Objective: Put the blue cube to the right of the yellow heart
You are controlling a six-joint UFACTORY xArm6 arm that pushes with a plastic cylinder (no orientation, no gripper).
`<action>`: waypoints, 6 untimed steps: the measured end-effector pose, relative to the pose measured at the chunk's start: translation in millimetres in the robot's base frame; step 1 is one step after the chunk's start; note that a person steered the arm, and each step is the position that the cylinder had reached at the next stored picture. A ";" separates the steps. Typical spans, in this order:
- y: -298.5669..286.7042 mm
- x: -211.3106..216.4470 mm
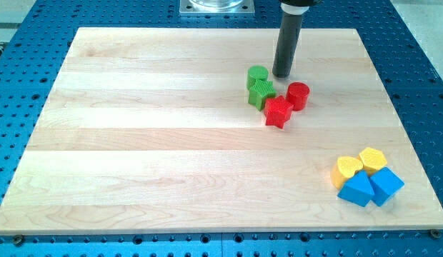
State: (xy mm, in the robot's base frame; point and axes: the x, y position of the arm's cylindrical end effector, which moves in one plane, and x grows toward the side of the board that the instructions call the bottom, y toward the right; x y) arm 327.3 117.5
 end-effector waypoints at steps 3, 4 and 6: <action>-31.9 12.0; -32.6 12.0; -36.0 9.5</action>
State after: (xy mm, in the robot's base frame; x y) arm 336.9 81.5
